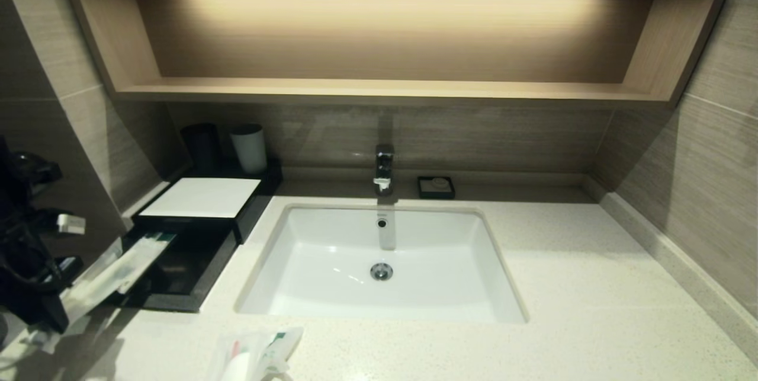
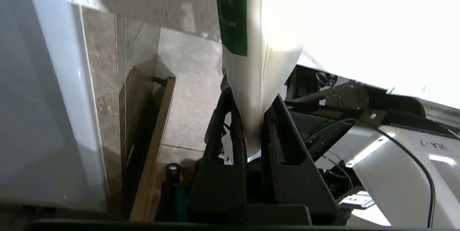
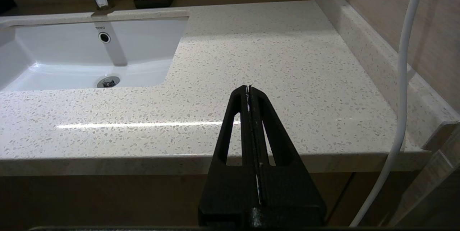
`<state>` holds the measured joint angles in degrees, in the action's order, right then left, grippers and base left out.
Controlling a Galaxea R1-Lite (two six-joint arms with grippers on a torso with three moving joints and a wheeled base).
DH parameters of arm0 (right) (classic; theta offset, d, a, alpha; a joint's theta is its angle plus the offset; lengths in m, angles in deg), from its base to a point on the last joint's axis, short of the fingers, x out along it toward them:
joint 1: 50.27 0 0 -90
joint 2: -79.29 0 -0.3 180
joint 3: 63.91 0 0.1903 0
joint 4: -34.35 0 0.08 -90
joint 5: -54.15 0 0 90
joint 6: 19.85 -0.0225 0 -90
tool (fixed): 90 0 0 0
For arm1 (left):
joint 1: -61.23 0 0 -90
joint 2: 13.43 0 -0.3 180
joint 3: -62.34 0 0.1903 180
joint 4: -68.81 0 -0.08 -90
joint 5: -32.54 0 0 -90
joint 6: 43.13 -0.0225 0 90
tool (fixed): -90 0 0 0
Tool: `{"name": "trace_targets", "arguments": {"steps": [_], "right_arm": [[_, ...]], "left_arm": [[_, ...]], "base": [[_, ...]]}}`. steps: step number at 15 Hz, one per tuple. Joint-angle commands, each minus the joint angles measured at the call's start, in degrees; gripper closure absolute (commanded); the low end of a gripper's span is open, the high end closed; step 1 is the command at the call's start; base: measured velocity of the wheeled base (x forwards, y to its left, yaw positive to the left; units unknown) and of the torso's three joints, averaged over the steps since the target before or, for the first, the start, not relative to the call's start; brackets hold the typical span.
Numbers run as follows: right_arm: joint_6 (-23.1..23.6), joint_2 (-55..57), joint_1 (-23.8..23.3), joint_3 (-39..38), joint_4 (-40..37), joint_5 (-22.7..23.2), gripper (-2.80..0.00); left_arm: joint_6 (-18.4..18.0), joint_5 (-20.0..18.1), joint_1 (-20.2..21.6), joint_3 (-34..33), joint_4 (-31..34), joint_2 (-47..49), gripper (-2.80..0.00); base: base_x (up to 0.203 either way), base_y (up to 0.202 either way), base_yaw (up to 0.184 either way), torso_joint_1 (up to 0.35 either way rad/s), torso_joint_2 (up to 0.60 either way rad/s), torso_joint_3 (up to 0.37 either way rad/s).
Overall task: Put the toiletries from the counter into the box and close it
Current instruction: Place the bathroom toiletry into the drawer
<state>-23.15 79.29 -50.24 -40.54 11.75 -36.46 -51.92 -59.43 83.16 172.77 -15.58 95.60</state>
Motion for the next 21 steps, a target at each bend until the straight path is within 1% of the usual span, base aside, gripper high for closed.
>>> {"name": "trace_targets", "arguments": {"steps": [1, 6, 11, 14, 15, 18, 21], "right_arm": [[-0.04, 0.0, 0.06, 0.0, 0.02, 0.0, 0.0], [-0.04, 0.0, 0.06, 0.0, 0.02, 0.0, 0.0], [-0.04, 0.01, 0.0, 0.0, 0.02, 0.0, 0.0], [-0.04, 0.06, 0.06, 0.0, 0.02, 0.0, 0.0], [-0.04, 0.0, 0.06, 0.0, 0.02, 0.0, 0.0], [-0.04, 0.01, 0.06, 0.0, 0.02, 0.0, 0.0], [-0.04, 0.02, 0.03, 0.0, 0.02, 0.0, 0.0]], "left_arm": [[0.05, -0.09, 0.04, 3.62, 0.66, 3.39, 0.0], [0.18, -0.26, -0.24, 10.36, 2.03, 9.88, 0.0], [0.09, -0.81, -1.26, 11.97, 1.77, 12.18, 0.0], [0.09, -3.59, -2.34, 13.05, 1.69, 12.19, 0.0], [0.19, -3.91, -2.95, 13.97, 1.61, 12.23, 0.0], [1.65, -4.0, -4.2, 17.61, 1.59, 13.27, 0.0], [1.94, -4.0, -4.27, 18.97, 0.95, 15.66, 0.0]], "base": [[0.0, 0.0, 0.0, 0.0, 0.0, 0.0], [0.0, 0.0, 0.0, 0.0, 0.0, 0.0], [0.0, 0.0, 0.0, 0.0, 0.0, 0.0], [0.0, 0.0, 0.0, 0.0, 0.0, 0.0], [0.0, 0.0, 0.0, 0.0, 0.0, 0.0], [0.0, 0.0, 0.0, 0.0, 0.0, 0.0], [0.0, 0.0, 0.0, 0.0, 0.0, 0.0]]}}
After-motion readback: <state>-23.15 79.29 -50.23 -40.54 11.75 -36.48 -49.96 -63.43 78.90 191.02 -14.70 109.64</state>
